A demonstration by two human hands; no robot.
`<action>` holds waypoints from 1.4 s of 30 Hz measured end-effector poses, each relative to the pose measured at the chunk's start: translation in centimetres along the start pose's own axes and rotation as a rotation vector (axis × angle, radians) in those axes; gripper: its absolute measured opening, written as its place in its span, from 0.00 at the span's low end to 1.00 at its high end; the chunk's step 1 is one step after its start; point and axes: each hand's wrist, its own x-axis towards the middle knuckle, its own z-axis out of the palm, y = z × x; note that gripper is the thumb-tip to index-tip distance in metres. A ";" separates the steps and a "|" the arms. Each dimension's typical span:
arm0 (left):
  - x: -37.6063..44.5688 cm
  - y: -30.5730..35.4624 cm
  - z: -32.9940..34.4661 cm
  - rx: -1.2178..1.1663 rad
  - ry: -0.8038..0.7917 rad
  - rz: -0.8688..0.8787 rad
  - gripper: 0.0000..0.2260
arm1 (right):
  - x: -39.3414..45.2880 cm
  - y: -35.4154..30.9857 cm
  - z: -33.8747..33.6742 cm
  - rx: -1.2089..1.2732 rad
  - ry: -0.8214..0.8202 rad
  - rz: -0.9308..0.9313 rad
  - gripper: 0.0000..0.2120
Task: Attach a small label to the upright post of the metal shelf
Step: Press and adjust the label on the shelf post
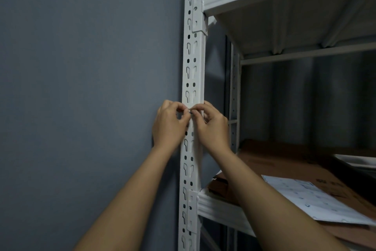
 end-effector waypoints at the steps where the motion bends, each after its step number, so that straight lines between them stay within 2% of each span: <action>1: 0.0 0.0 0.0 -0.003 0.002 0.001 0.05 | 0.0 -0.1 -0.1 0.007 0.001 -0.002 0.04; 22: -0.9 0.4 1.1 -0.275 0.108 -0.105 0.04 | 0.3 -0.3 -0.7 0.069 -0.069 0.105 0.04; 26: -1.1 -1.0 0.6 -0.276 0.142 -0.190 0.04 | 0.3 -0.8 -0.8 0.102 -0.055 0.111 0.05; 33: -1.2 -0.8 -0.5 -0.173 0.092 0.045 0.04 | 0.1 -0.7 -0.8 0.196 -0.034 0.151 0.06; 36: -0.7 -0.6 -0.5 -0.067 0.103 0.151 0.06 | 0.1 -0.8 -0.8 0.214 -0.042 0.150 0.05; 42: -0.4 -1.1 -0.4 0.171 0.156 0.368 0.02 | 0.0 -1.0 -1.0 0.229 -0.062 0.154 0.05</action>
